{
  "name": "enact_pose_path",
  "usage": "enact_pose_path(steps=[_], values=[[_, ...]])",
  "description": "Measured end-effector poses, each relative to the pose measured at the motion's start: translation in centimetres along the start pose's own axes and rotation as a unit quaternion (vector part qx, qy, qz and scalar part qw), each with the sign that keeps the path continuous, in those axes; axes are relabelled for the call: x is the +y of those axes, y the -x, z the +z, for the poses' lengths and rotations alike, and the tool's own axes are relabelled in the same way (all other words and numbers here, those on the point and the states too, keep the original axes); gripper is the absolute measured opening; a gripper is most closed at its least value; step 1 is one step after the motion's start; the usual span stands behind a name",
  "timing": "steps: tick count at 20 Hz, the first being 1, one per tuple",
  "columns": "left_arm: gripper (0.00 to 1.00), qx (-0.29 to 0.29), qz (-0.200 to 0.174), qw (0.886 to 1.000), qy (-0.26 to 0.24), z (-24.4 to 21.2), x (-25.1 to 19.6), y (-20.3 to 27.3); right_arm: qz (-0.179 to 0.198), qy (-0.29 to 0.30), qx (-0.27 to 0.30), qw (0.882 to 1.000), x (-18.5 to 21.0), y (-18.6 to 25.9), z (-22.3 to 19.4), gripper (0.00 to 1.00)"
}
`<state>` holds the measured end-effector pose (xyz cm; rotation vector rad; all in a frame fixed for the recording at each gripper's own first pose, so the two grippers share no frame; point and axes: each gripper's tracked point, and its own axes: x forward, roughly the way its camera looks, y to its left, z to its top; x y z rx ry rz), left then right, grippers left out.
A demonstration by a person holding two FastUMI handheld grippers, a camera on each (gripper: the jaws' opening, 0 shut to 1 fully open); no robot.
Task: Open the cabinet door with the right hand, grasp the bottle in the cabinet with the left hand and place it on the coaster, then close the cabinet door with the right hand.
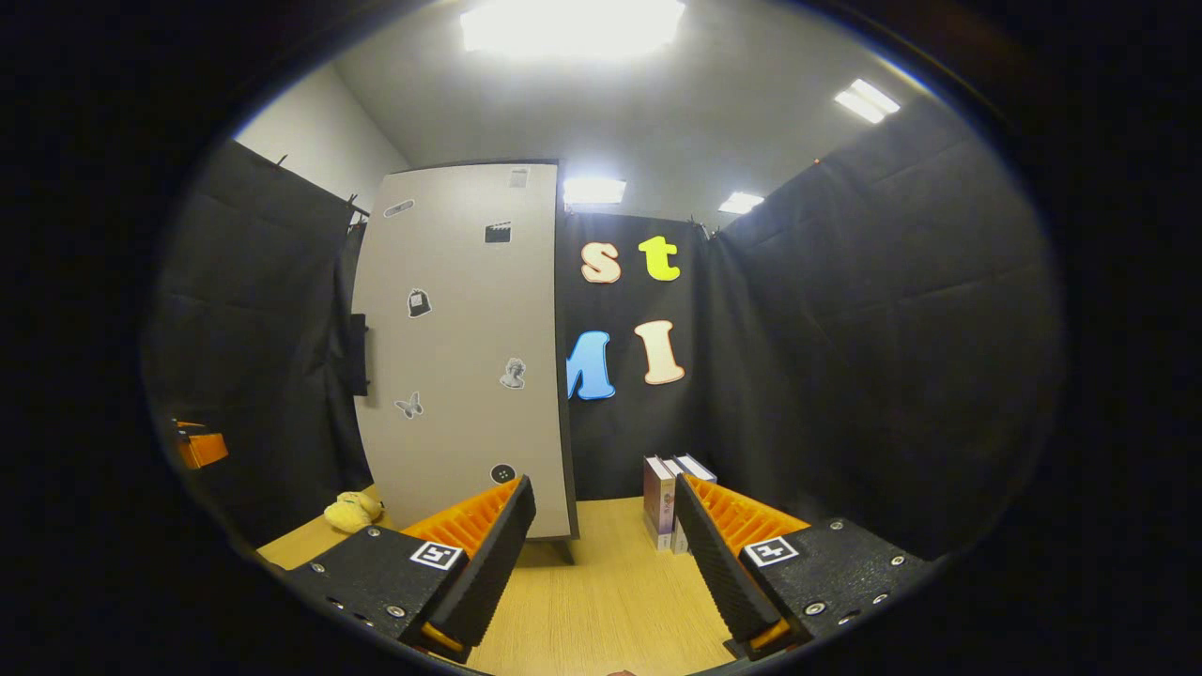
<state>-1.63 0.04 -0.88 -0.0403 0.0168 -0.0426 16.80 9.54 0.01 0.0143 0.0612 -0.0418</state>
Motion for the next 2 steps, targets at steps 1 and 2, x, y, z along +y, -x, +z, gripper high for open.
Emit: enact_pose_path(steps=[1,2], values=[[0.85,0.000,0.000,1.000,0.000,-0.09,0.06,-0.02,0.001,-0.001,0.000,1.000,0.10,-0.03,-0.04,0.93],[0.85,0.000,0.001,1.000,0.000,-0.10,0.16,0.09,0.002,-0.001,0.000,1.000,0.24,0.01,-0.02,0.93]])
